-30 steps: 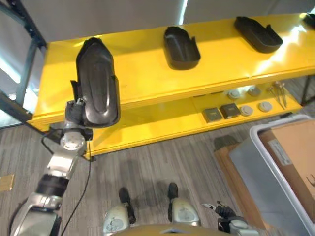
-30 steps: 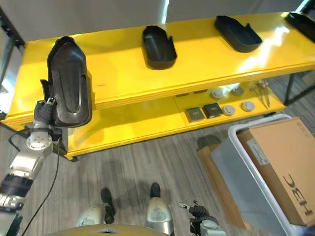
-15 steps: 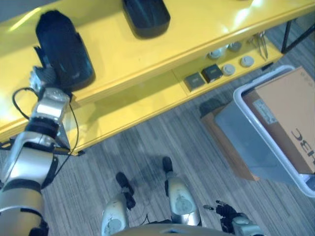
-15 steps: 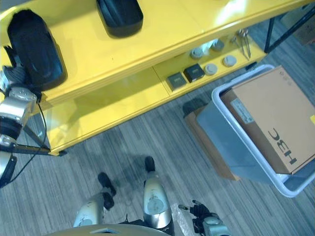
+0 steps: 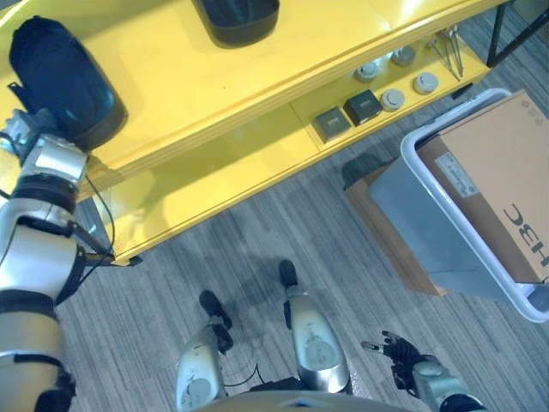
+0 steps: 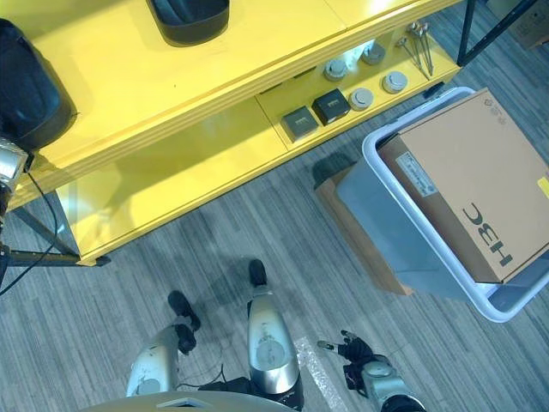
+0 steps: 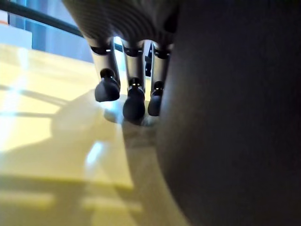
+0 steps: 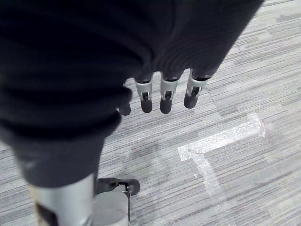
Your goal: Move parts from the plastic box to the shelf.
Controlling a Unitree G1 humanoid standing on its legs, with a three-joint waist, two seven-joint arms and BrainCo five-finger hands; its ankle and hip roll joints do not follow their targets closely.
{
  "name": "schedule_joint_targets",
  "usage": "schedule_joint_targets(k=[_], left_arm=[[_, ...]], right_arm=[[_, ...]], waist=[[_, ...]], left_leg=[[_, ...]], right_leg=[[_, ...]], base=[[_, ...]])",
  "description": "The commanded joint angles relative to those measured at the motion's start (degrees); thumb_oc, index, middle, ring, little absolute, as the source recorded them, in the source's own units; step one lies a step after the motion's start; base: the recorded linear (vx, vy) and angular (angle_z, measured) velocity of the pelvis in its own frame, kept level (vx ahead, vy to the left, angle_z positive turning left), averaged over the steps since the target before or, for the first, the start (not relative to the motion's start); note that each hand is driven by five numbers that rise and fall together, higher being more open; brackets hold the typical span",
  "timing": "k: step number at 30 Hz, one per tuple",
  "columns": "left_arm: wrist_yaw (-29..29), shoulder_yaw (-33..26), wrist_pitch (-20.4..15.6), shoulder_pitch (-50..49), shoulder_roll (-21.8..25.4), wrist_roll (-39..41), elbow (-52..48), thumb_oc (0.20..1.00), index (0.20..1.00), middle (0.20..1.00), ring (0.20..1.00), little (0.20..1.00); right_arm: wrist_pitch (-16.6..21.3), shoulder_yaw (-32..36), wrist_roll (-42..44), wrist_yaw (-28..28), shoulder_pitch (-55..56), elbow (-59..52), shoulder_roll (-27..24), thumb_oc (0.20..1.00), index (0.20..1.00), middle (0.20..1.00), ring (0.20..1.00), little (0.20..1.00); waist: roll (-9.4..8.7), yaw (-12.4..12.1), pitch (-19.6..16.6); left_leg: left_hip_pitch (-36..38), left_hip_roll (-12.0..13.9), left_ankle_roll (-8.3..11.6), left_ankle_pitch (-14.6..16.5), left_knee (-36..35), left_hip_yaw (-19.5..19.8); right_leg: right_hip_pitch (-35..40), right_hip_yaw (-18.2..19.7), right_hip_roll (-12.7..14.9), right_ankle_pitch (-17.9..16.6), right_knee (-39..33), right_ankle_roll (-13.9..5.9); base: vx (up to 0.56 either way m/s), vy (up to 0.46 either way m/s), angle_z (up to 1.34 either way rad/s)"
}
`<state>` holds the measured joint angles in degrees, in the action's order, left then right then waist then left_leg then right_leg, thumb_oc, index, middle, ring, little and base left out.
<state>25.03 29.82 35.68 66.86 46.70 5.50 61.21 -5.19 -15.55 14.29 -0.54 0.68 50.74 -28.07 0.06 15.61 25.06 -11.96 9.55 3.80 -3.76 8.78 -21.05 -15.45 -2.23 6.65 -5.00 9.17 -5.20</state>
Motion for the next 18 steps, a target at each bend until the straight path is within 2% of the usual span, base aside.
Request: schedule_joint_targets(k=[1,8,9,10,17,18], left_arm=[[-0.03,1.91,0.31,3.83,7.29,-5.26,1.32,0.200,0.200,0.200,0.200,0.200],[1.32,2.06,-0.80,4.24,7.07,-4.61,1.46,0.200,0.200,0.200,0.200,0.200],[1.73,1.95,-1.09,4.20,6.99,-4.28,1.67,0.382,0.382,0.382,0.382,0.382],[2.88,1.46,-2.29,3.84,6.85,-3.19,1.92,1.000,1.000,1.000,1.000,1.000],[9.55,-1.11,-9.49,3.18,5.66,1.53,0.44,1.000,1.000,1.000,1.000,1.000],[11.22,-1.79,-11.75,3.26,5.48,2.28,-0.65,1.000,1.000,1.000,1.000,1.000]], right_arm=[[0.42,-1.25,1.01,0.01,1.94,0.09,-2.15,1.000,1.000,1.000,1.000,1.000],[-0.24,-1.28,1.65,0.52,1.64,0.49,-1.82,1.000,1.000,1.000,1.000,1.000],[-0.24,-1.37,1.61,0.60,1.61,0.55,-1.77,1.000,1.000,1.000,1.000,1.000],[-0.32,-1.45,1.42,0.60,1.59,0.78,-1.54,1.000,1.000,1.000,1.000,1.000],[1.08,-1.85,0.53,1.31,2.13,2.01,-0.57,1.000,1.000,1.000,1.000,1.000],[1.31,-1.91,0.56,1.47,2.34,2.02,-0.39,1.000,1.000,1.000,1.000,1.000]], waist=[[-1.10,-0.48,-1.65],[-1.21,-0.90,-1.77],[-1.24,-0.90,-1.79],[-1.34,-0.93,-1.88],[-1.76,-1.22,-2.04],[-1.96,-1.37,-2.16]], left_leg=[[-1.45,4.80,1.73,5.01,8.42,3.21],[-0.88,4.66,1.65,5.20,8.32,3.02],[-0.79,4.66,1.64,5.20,8.22,2.95],[-0.58,4.65,1.66,5.23,8.05,2.85],[0.04,4.67,1.69,5.30,7.72,2.87],[-0.11,4.81,1.22,3.80,7.14,2.30]], right_leg=[[0.40,2.44,3.31,4.88,3.58,-2.66],[1.42,2.45,3.61,4.69,2.82,-2.82],[1.52,2.47,3.61,4.67,2.68,-2.82],[1.77,2.56,3.57,4.61,2.36,-2.85],[2.55,2.61,3.42,4.68,1.92,-2.75],[2.36,2.56,3.23,3.53,1.47,-2.40]], base=[[0.00,0.000,0.00],[0.03,0.000,0.02],[0.00,0.000,0.00],[0.00,0.000,0.00],[-0.01,-0.007,0.00],[0.00,0.000,0.00]])
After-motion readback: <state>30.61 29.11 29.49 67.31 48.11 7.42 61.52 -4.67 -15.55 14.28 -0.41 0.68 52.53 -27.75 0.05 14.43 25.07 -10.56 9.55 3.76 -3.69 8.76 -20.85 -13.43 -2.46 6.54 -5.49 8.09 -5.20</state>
